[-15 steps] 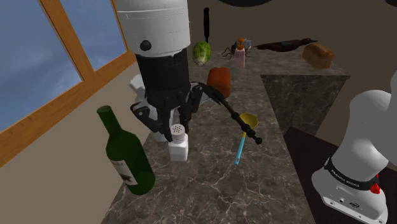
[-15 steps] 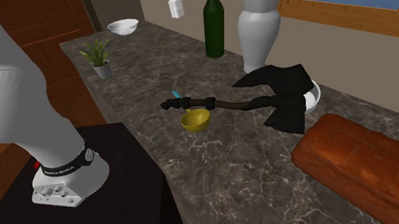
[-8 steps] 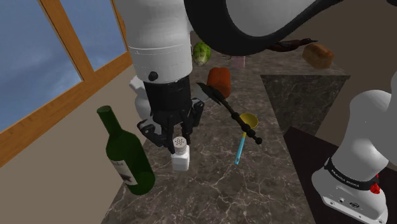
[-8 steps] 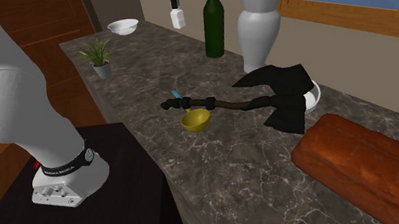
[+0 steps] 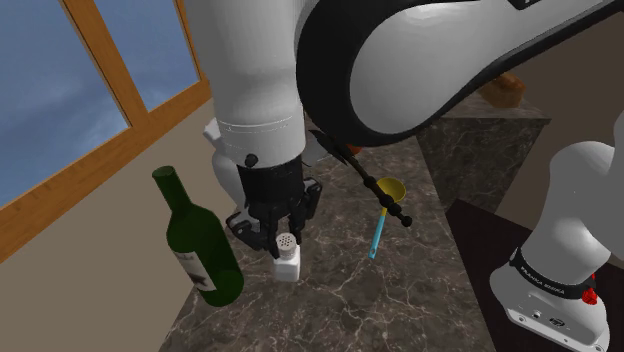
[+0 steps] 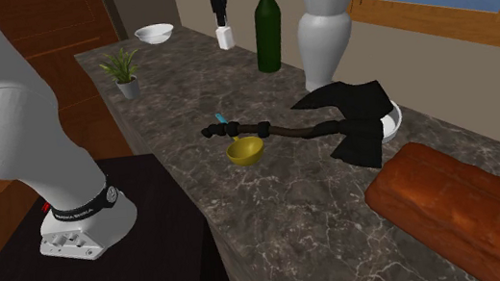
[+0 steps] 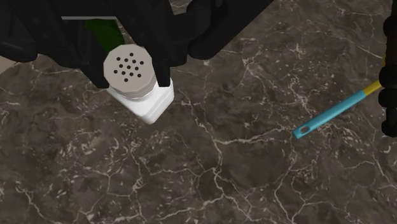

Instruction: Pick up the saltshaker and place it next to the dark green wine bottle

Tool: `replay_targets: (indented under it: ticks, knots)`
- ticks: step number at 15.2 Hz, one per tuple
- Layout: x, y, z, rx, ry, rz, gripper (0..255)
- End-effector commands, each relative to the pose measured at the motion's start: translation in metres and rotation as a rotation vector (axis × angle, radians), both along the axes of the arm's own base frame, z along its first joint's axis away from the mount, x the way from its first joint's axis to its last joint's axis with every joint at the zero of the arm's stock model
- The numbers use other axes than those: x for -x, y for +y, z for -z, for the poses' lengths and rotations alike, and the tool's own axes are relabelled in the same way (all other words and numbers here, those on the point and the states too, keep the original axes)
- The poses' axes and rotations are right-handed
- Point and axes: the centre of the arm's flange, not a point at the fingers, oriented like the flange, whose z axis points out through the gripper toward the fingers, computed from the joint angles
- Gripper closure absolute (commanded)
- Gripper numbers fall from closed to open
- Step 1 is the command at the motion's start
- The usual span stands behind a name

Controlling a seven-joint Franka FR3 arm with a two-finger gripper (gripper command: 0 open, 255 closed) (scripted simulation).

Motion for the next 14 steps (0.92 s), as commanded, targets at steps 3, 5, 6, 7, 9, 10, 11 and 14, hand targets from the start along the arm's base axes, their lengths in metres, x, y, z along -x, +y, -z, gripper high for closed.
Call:
replay_targets:
  ticks: [3,5,6,7,9,10,11,14]
  knots:
    - [0.001,0.000,0.021,0.000,0.000,0.000,255]
    - [0.001,0.000,0.032,0.000,0.000,0.000,255]
    - [0.001,0.000,0.037,0.000,0.000,0.000,255]
    - [0.001,0.000,0.042,0.000,0.000,0.000,255]
    - [0.001,0.000,0.053,0.000,0.000,0.000,255]
    - [0.001,0.000,0.058,0.000,0.000,0.000,255]
    - [0.001,0.000,0.063,0.000,0.000,0.000,255]
    - [0.001,0.000,0.079,0.000,0.000,0.000,255]
